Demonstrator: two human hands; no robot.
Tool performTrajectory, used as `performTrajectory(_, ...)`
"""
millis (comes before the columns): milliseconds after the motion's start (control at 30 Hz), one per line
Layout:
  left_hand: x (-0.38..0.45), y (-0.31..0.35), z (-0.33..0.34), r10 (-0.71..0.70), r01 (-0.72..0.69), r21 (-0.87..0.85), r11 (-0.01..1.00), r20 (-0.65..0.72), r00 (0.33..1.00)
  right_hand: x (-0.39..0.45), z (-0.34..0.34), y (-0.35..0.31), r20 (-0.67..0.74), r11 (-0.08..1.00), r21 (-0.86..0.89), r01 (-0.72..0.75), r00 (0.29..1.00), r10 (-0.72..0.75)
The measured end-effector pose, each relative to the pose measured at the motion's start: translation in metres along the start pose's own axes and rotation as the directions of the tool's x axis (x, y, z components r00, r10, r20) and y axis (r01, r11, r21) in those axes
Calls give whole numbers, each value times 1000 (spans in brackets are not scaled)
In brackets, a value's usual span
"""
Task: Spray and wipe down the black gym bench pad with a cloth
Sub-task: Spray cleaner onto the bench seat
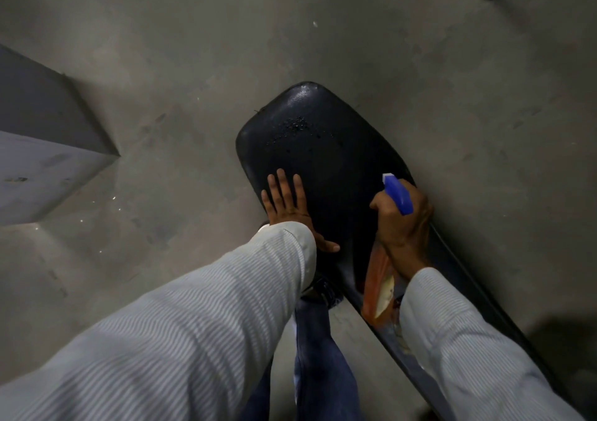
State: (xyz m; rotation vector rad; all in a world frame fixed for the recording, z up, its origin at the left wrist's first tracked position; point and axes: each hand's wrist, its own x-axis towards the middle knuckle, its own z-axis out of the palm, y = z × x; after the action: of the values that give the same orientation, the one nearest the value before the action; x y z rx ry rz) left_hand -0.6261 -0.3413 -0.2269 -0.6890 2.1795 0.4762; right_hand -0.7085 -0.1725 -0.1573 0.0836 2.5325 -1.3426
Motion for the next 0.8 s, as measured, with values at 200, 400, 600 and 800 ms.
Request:
performTrajectory(200,-1,1,0,16,-15,18,1000,-26,1000,-10,0,12,10,999,3,-42,999,42)
performTrajectory(400,0,-1,3,37,-37,11,999,-69,997,-33,9,18,76,1000,11,-22,997,21)
performTrajectory(600,1,-6,7,85,-86,-1,996,-113,990,-54,19,26,25,997,26,-78,997,77)
performTrajectory(800,4,-20,26,209,-220,-4,976,-293,933,-77,30,29,-51,994,5,-110,993,110)
